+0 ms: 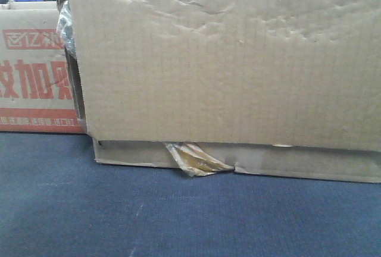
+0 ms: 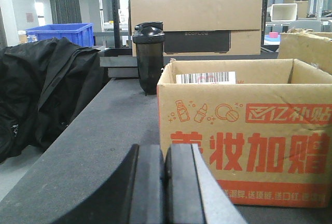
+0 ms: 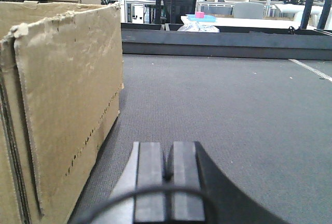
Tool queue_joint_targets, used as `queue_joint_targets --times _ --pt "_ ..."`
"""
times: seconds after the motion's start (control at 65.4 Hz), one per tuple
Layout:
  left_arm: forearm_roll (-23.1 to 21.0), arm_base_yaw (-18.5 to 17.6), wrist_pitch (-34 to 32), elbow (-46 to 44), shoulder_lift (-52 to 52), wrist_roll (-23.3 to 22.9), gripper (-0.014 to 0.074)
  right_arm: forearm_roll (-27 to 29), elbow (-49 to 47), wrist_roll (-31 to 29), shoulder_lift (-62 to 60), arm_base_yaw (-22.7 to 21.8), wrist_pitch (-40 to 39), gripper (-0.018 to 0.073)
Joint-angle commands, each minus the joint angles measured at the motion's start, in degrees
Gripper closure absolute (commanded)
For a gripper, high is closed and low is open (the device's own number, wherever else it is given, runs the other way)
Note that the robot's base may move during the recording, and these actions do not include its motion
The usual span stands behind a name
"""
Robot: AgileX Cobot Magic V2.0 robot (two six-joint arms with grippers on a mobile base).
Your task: Stack two boxes on right shelf middle
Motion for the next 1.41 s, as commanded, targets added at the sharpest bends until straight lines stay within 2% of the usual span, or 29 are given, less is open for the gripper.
queue_joint_targets --times 0.0,0.901,0.963,1.008,1.085,1.268,1.39 --pt "-0.4 -0.1 -1.0 -0.1 -0.2 0.0 0.0707 0.0 -0.1 0.0 -0.1 -0.3 -0.7 0.0721" --pt "-0.4 -0.1 -2.7 -0.1 -0.2 0.0 0.0707 0.0 -0.1 0.0 -0.1 -0.3 -2.4 0.0721" --pt "-2.1 -0.1 -4.9 -0.1 -0.2 0.0 0.0707 0.0 -0.1 0.0 -0.1 -0.3 -4.3 0.0721" --pt "-3.5 -0.1 -9.4 -0.1 -0.2 0.0 0.0707 0.0 -0.1 0.0 -0.1 -0.3 -7.4 0.0721" --pt "-3.5 -0.1 -13.5 -0.3 -0.2 0.0 0.0707 0.0 -1.1 0.0 -0.1 -0.3 -9.3 0.0721" --pt "-3.2 -0.1 -6.0 -12.2 -0.2 0.0 0.0707 0.0 -13.4 0.0 -0.1 -0.3 -7.1 0.0721" --pt "-3.1 -0.1 5.7 -24.1 2.4 0.0 0.0707 0.0 -25.8 0.0 2.6 -0.3 2.2 0.0721"
